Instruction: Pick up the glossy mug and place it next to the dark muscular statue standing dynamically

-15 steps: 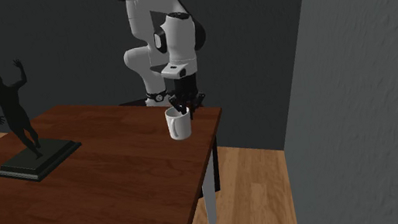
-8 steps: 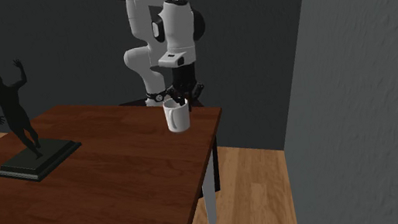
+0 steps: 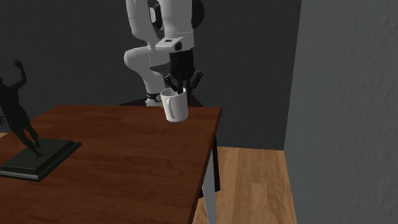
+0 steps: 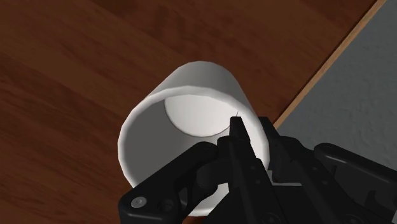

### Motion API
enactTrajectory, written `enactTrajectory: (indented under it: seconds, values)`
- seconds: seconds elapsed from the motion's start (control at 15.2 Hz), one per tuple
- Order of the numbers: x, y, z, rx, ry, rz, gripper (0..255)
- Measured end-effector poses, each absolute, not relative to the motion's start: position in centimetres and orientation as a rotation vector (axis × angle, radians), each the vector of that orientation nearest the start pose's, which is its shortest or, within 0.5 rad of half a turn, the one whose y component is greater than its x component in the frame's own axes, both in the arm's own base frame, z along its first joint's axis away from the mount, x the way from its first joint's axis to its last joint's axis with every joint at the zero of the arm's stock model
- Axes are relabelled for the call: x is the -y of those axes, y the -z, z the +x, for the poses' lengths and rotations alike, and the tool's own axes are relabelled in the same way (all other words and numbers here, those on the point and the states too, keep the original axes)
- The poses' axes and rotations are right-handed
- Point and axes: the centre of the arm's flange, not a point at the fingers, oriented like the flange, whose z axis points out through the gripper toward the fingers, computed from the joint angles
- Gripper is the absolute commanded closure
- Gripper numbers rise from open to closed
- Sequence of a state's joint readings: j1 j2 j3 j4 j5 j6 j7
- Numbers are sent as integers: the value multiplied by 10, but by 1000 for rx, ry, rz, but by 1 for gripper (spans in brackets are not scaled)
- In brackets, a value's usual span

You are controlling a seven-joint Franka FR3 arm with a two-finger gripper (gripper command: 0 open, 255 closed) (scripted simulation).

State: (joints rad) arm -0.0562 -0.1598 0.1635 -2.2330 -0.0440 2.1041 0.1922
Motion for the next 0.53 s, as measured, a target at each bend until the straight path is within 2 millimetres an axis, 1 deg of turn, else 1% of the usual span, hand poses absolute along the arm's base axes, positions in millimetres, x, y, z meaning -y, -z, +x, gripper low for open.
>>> enactTrajectory:
  seconds: [0.26, 0.53]
  values:
    - [-54, -462, 493, -103, 60, -3199, 255]
    - [-56, -482, 495, -103, 60, -3199, 255]
